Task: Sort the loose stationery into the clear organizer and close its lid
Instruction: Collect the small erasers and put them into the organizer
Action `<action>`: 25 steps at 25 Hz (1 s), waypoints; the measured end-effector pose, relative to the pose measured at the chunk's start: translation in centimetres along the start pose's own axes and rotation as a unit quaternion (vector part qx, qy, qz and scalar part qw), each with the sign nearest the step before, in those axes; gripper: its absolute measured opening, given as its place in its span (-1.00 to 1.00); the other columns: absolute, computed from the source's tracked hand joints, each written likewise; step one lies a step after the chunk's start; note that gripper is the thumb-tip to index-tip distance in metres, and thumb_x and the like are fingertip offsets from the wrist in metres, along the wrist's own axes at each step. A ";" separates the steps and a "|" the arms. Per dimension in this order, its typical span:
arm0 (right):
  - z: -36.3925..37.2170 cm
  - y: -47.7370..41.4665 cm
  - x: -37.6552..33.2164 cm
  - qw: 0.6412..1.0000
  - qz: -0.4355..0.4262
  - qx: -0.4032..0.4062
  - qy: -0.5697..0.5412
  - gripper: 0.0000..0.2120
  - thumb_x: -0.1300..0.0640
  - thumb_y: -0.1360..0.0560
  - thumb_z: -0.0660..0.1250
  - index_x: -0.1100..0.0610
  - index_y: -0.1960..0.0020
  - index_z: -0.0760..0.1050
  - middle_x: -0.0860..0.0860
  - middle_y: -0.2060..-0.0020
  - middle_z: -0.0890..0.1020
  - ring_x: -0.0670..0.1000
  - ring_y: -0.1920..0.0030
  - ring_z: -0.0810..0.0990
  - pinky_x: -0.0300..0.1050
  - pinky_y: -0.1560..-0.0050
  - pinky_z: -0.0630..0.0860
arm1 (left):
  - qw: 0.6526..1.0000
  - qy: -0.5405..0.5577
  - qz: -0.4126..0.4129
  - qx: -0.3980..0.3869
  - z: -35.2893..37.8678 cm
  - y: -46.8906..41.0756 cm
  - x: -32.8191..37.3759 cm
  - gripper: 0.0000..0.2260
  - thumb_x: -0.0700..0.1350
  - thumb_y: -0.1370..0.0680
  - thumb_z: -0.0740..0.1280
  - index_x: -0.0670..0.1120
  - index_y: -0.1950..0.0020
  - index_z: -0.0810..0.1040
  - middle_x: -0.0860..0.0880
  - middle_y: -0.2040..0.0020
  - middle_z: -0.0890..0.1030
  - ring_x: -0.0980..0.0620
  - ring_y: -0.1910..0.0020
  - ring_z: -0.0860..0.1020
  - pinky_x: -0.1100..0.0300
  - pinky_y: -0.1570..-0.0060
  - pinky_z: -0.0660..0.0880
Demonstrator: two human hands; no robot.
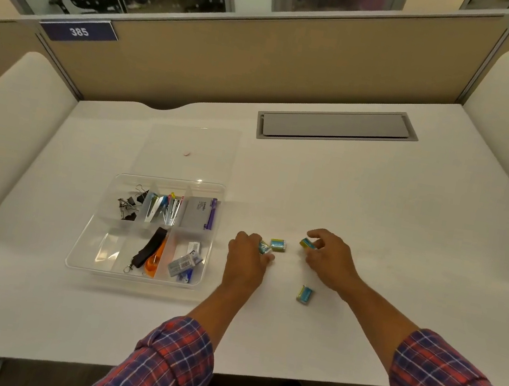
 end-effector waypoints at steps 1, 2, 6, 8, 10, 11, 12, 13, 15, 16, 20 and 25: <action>-0.5 0.4 0.0 0.993 0.037 -0.030 -0.112 -0.71 0.24 -0.55 0.41 0.14 -0.26 0.55 0.16 0.01 0.64 0.11 0.07 0.70 -0.04 0.02 0.63 | 1.000 0.022 -0.012 0.009 -0.1 0.1 0.0 -0.63 0.01 -0.58 0.46 -0.12 -0.32 0.56 -0.10 -0.21 0.54 -0.01 -0.15 0.48 0.30 -0.03 0.35; -0.9 0.9 0.0 0.968 0.069 -0.061 -0.233 -0.70 0.23 -0.55 0.43 0.19 -0.28 0.55 0.20 0.01 0.66 0.16 0.05 0.73 -0.02 0.02 0.67 | 0.998 0.052 -0.024 0.018 -0.3 0.1 0.0 -0.62 0.03 -0.58 0.46 -0.11 -0.32 0.57 -0.07 -0.20 0.57 0.05 -0.09 0.49 0.38 0.03 0.34; -2.6 2.1 0.1 0.846 0.114 -0.101 -0.512 -0.65 0.25 -0.50 0.47 0.38 -0.23 0.57 0.20 -0.01 0.65 0.29 -0.09 0.69 -0.02 -0.01 0.66 | 0.954 0.290 -0.079 0.014 -0.7 0.7 0.1 -0.63 0.05 -0.55 0.49 -0.06 -0.30 0.63 0.01 -0.13 0.71 0.10 -0.03 0.65 0.35 0.07 0.50; -3.1 2.4 0.2 0.812 0.115 -0.104 -0.563 -0.60 0.24 -0.45 0.41 0.40 -0.24 0.56 0.22 0.05 0.64 0.30 -0.04 0.69 0.00 0.02 0.67 | 0.877 0.463 -0.123 -0.030 -0.8 1.0 0.6 -0.66 0.02 -0.57 0.47 -0.08 -0.30 0.62 -0.05 -0.11 0.74 0.03 -0.06 0.68 0.19 0.03 0.53; -3.5 2.8 0.1 0.794 0.117 -0.118 -0.585 -0.52 0.15 -0.38 0.36 0.36 -0.25 0.57 0.19 0.14 0.61 0.24 0.07 0.67 0.01 0.10 0.65 | 0.767 0.619 -0.146 -0.086 -1.0 1.3 1.1 -0.67 -0.01 -0.61 0.42 -0.15 -0.30 0.60 -0.16 -0.15 0.73 -0.02 -0.02 0.68 0.10 0.03 0.51; -3.7 2.9 0.0 0.794 0.121 -0.123 -0.583 -0.54 0.10 -0.38 0.36 0.33 -0.21 0.59 0.17 0.17 0.59 0.20 0.13 0.65 -0.01 0.16 0.62 | 0.722 0.666 -0.155 -0.105 -1.2 1.5 1.3 -0.68 -0.01 -0.62 0.39 -0.16 -0.30 0.59 -0.21 -0.17 0.71 -0.05 0.02 0.67 0.07 0.06 0.52; -3.7 2.9 -0.2 0.802 0.127 -0.121 -0.571 -0.61 0.05 -0.41 0.38 0.28 -0.13 0.62 0.14 0.20 0.57 0.15 0.19 0.61 -0.03 0.23 0.56 | 0.688 0.696 -0.166 -0.122 -1.3 1.5 1.5 -0.69 -0.01 -0.62 0.35 -0.15 -0.28 0.59 -0.24 -0.16 0.70 -0.07 0.06 0.66 0.05 0.10 0.52; -3.7 3.0 -0.4 0.820 0.137 -0.108 -0.545 -0.71 0.01 -0.44 0.42 0.22 0.00 0.62 0.10 0.26 0.55 0.10 0.26 0.56 -0.06 0.30 0.51 | 0.664 0.715 -0.173 -0.134 -1.4 1.6 1.7 -0.70 -0.02 -0.60 0.32 -0.15 -0.25 0.61 -0.24 -0.13 0.69 -0.09 0.10 0.64 0.02 0.15 0.53; -3.7 2.7 -0.6 0.883 0.151 -0.049 -0.441 -0.74 -0.03 -0.46 0.49 0.10 0.20 0.49 0.04 0.39 0.49 0.04 0.39 0.49 -0.10 0.40 0.44 | 0.642 0.731 -0.181 -0.144 -1.3 1.6 2.0 -0.70 0.00 -0.54 0.31 -0.15 -0.15 0.64 -0.21 -0.01 0.67 -0.11 0.17 0.60 0.04 0.21 0.51; -3.7 2.4 -0.5 0.914 0.152 -0.005 -0.377 -0.70 -0.03 -0.47 0.49 0.09 0.25 0.44 0.03 0.42 0.48 0.02 0.43 0.49 -0.10 0.41 0.45 | 0.647 0.726 -0.184 -0.142 -1.3 1.6 2.1 -0.71 0.05 -0.53 0.34 -0.13 -0.07 0.67 -0.18 0.05 0.67 -0.10 0.20 0.59 0.06 0.24 0.50; -4.4 0.8 0.2 0.952 0.119 0.184 -0.215 -0.62 -0.05 -0.55 0.35 0.24 0.26 0.49 0.07 0.36 0.67 0.01 0.39 0.61 -0.01 0.24 0.54 | 0.771 0.596 -0.204 -0.098 -1.4 0.7 1.9 -0.68 0.12 -0.53 0.50 -0.10 0.23 0.64 -0.08 0.28 0.62 -0.03 0.30 0.60 0.09 0.30 0.56; -5.0 -1.2 0.9 0.992 0.008 0.118 -0.046 -0.76 -0.09 -0.58 0.34 0.05 -0.12 0.50 0.03 0.20 0.64 0.01 0.14 0.62 -0.08 0.15 0.49 | 0.918 0.380 -0.111 -0.006 -0.8 -0.4 0.7 -0.86 -0.02 -0.60 0.45 -0.05 -0.07 0.72 -0.06 0.11 0.73 0.02 0.20 0.63 0.26 0.25 0.54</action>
Point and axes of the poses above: each hand's wrist, its own y-axis away from the middle knuckle, its own z-axis out of the palm, x = y × z, the point moved 1 cm from there along -y, towards the middle knuckle
